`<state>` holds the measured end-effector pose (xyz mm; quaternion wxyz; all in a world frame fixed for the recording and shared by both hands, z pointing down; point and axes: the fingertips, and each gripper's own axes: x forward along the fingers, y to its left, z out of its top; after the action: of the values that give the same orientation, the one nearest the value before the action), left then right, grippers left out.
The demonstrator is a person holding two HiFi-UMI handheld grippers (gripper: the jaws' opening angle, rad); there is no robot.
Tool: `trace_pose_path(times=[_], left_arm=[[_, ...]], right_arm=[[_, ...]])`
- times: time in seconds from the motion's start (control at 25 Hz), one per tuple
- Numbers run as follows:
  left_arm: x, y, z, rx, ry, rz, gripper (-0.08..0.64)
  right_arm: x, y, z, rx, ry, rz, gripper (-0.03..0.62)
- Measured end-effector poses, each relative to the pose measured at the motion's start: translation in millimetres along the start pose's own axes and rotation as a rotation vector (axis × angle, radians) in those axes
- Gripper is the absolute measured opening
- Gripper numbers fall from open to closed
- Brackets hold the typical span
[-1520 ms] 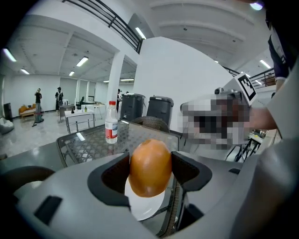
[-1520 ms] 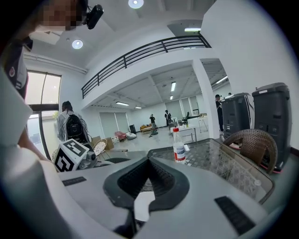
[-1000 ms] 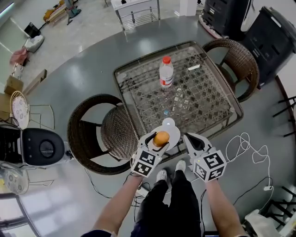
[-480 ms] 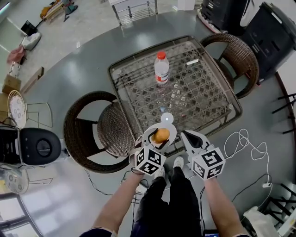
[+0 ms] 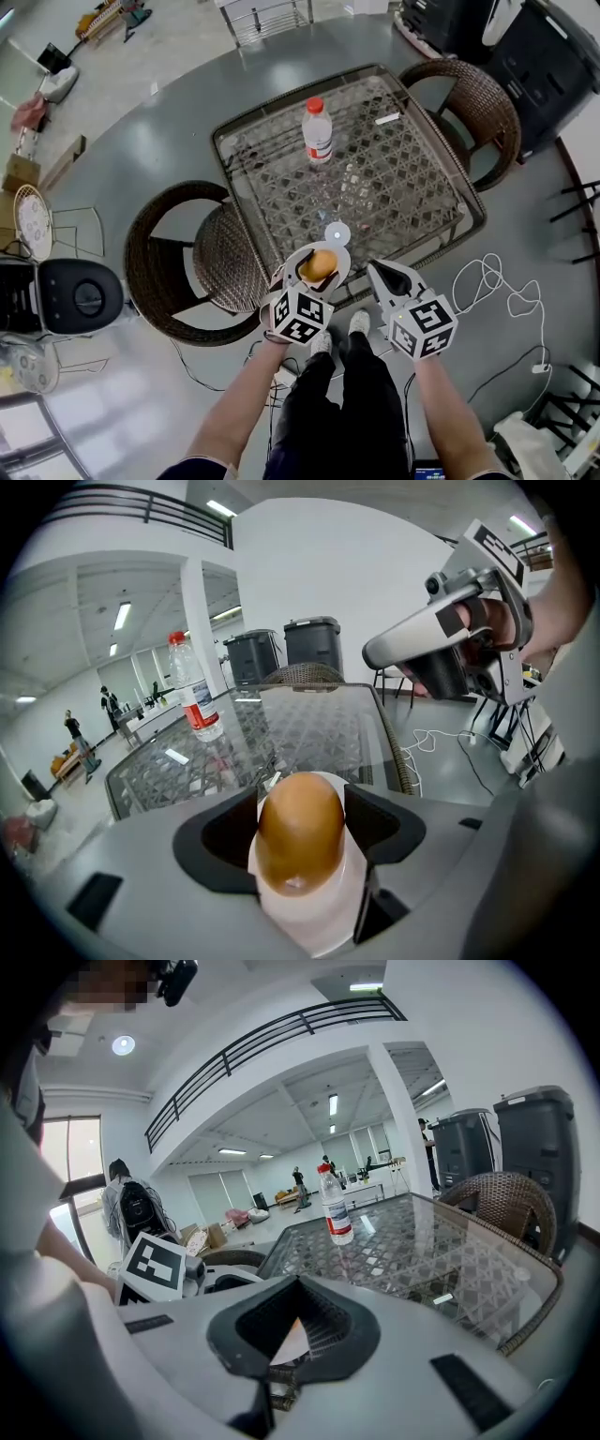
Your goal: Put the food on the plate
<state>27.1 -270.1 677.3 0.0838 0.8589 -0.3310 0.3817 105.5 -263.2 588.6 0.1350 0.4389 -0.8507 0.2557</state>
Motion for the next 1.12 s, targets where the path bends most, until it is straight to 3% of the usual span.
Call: trace_pose_path(times=[0.64, 1.12], left_arm=[[-12, 1, 1, -0.117, -0.026, -0.001, 0.285], [-61, -7, 37, -0.254, -0.163, -0.080, 0.284]], right_arm=[[-8, 8, 10, -0.020, -0.008, 0.016, 0.003], [-26, 19, 15, -0.010, -0.024, -0.002, 0.003]])
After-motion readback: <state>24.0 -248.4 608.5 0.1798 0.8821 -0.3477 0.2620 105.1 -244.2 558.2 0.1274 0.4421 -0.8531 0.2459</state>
